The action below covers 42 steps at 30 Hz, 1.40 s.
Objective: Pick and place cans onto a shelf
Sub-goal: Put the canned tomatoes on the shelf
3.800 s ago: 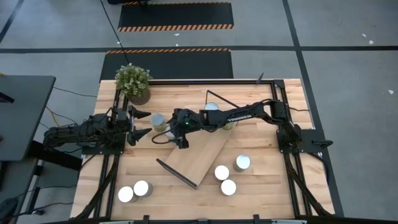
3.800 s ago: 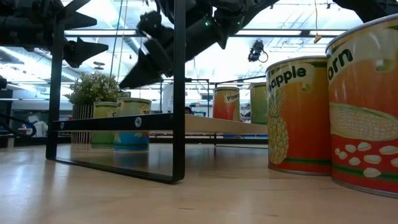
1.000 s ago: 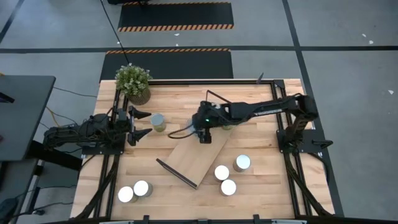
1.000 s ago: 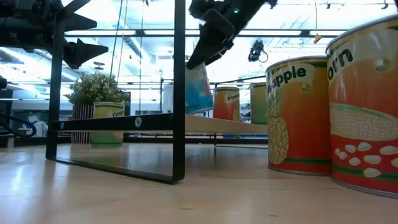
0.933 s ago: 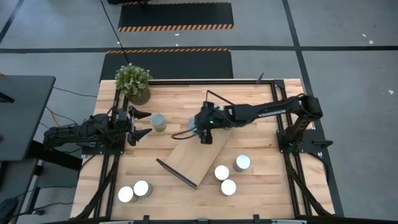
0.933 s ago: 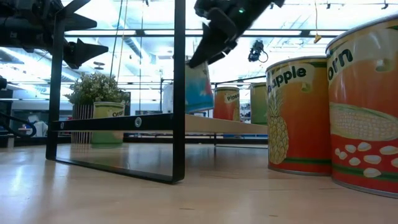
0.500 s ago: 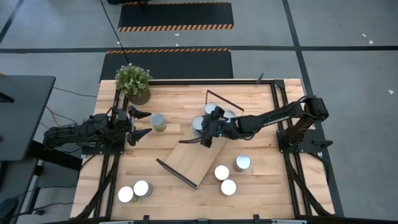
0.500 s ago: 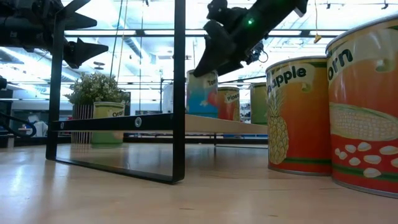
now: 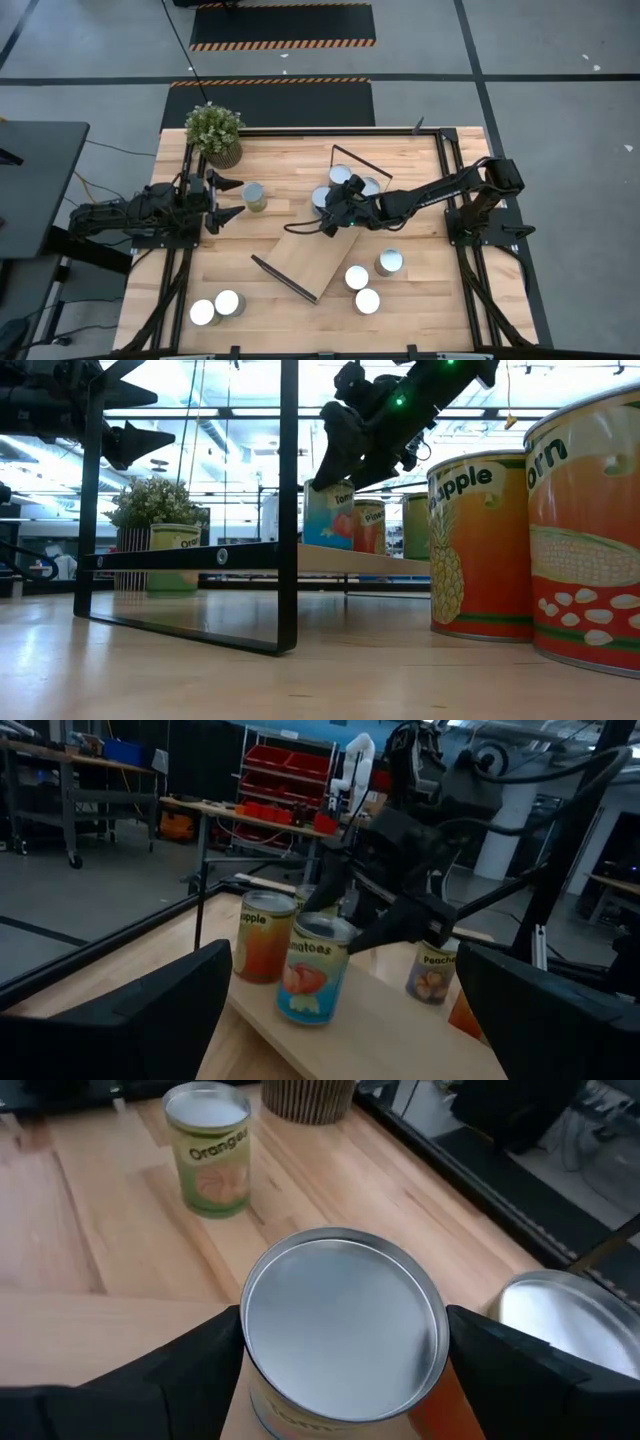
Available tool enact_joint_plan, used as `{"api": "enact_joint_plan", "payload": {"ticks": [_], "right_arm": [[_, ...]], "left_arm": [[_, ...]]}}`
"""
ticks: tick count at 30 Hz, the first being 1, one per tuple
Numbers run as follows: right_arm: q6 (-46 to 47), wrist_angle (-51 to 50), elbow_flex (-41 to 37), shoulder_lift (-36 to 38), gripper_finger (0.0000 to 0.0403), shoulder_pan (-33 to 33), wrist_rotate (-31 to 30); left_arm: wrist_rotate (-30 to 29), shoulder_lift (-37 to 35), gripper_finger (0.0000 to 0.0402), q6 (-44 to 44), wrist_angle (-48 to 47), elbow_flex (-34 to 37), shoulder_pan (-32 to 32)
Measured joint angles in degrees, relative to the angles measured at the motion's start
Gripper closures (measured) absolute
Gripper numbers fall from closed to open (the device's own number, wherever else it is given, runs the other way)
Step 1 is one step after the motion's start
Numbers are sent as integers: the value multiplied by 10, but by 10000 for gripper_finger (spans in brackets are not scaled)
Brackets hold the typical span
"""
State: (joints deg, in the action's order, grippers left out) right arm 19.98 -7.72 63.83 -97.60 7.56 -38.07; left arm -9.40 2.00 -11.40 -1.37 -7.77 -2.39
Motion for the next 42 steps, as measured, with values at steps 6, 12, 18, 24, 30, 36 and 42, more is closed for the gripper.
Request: {"api": "enact_joint_plan", "payload": {"ticks": [6, 12, 18, 24, 30, 36, 42], "right_arm": [[8, -21, 0, 0, 53, -4, 2], [9, -27, 0, 0, 34, -6, -3], [-10, -33, 11, 0, 33, -1, -51], [-35, -70, 38, 0, 33, 1, -84], [-52, -102, 54, 0, 32, -11, -95], [-83, -125, 76, 0, 32, -17, -96], [-126, -127, 95, 0, 38, -24, -46]], "left_arm": [[0, 3, 10, -1, 1, 0, 0], [0, 3, 10, -1, 2, 0, 0], [0, 3, 10, -3, 2, 0, 0], [0, 3, 10, 0, 2, 0, 0], [0, 3, 10, 0, 2, 0, 0], [0, 3, 10, 0, -3, 0, 0], [0, 3, 10, 0, -1, 0, 0]]}}
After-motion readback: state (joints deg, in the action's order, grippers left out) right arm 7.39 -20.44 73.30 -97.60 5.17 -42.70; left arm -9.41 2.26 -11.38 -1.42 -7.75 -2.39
